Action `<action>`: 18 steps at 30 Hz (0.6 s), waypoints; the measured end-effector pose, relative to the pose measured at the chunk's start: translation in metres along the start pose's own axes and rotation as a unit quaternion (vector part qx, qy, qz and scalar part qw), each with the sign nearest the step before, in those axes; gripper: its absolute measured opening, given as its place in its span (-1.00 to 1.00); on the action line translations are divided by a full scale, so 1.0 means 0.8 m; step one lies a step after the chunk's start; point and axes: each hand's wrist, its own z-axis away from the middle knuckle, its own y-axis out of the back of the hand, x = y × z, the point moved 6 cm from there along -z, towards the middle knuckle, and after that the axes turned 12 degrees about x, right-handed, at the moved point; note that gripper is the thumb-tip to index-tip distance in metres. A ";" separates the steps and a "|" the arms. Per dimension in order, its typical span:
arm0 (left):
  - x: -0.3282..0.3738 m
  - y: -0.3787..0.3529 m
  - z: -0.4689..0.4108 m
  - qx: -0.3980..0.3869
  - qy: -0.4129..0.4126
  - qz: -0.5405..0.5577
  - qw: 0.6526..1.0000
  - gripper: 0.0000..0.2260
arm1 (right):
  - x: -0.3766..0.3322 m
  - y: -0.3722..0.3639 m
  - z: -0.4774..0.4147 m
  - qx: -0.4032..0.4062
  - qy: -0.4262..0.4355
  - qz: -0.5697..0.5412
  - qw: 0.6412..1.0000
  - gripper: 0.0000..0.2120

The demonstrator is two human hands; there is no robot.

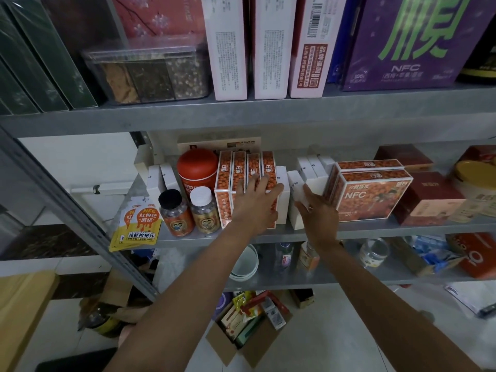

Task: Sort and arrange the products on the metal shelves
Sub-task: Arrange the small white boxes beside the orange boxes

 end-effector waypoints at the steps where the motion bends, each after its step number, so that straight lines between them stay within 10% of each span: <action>1: 0.001 0.000 0.000 0.001 0.000 -0.004 1.000 -0.40 | 0.001 -0.006 -0.002 -0.021 -0.002 0.000 1.000 -0.52; 7: 0.003 -0.003 0.000 0.006 0.001 -0.015 1.000 -0.34 | -0.001 -0.030 -0.015 -0.090 0.023 0.050 0.994 -0.33; 11: 0.004 -0.003 0.000 0.005 0.003 0.000 1.000 -0.31 | 0.000 -0.012 -0.030 0.006 0.067 0.129 0.989 -0.15; 18: 0.004 -0.004 0.000 0.011 0.001 -0.003 1.000 -0.30 | 0.018 -0.011 -0.037 0.028 0.017 0.111 0.993 -0.55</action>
